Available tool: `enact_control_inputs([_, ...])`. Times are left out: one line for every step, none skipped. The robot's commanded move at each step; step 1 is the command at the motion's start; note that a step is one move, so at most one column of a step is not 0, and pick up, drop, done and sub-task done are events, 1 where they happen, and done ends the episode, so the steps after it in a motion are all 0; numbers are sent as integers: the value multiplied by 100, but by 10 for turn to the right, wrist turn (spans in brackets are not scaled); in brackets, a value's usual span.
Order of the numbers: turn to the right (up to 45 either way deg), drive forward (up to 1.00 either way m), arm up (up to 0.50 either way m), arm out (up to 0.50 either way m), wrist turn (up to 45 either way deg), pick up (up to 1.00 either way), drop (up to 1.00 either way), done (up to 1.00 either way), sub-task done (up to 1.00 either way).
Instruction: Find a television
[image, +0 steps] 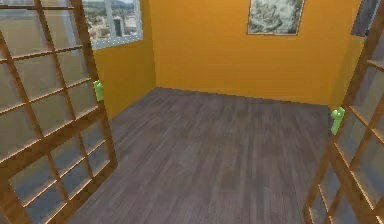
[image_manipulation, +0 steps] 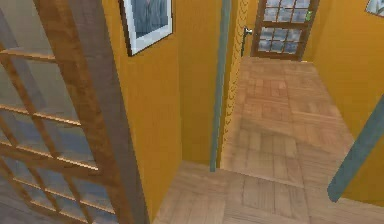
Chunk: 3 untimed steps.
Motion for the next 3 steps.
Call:
enact_control_inputs([90, 0, 0, 0, 0, 0, 0, 0, 0])
enact_control_inputs([0, 100, 0, 0, 0, 0, 0, 0, 0])
enact_control_inputs([30, 0, 0, 0, 0, 0, 0, 0, 0])
